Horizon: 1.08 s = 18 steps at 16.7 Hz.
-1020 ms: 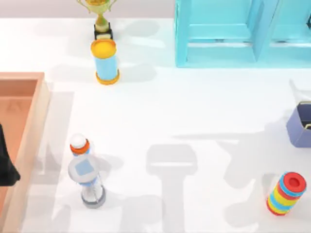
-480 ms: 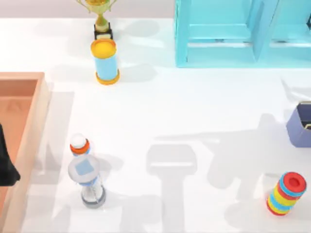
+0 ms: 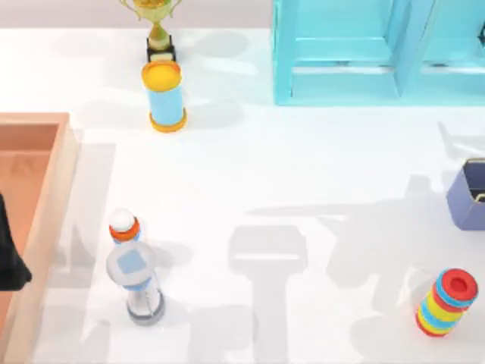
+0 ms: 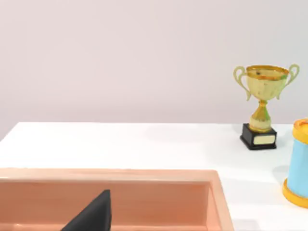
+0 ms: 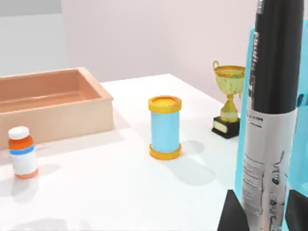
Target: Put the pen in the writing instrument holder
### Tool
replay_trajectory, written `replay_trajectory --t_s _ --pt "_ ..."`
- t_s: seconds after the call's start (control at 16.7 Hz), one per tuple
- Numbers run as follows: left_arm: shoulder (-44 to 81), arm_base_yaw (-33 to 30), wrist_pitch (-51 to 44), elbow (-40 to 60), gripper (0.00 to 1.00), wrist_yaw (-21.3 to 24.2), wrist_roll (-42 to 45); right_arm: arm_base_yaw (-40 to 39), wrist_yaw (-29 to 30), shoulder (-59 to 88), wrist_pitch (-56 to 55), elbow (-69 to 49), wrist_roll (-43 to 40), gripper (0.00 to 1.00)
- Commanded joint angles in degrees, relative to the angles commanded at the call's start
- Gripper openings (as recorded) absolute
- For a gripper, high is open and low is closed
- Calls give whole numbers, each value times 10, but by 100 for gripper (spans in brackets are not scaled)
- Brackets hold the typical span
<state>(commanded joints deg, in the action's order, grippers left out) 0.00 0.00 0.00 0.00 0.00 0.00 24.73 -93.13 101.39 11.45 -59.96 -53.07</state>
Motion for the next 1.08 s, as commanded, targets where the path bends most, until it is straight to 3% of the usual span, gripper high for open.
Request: replay_trajectory --t_s 0.36,1.08 --pt "0 0 0 0 100 0 0 25 4 -4 24 12 -10 0" --pt "0 0 0 0 100 0 0 25 4 -4 24 12 -10 90"
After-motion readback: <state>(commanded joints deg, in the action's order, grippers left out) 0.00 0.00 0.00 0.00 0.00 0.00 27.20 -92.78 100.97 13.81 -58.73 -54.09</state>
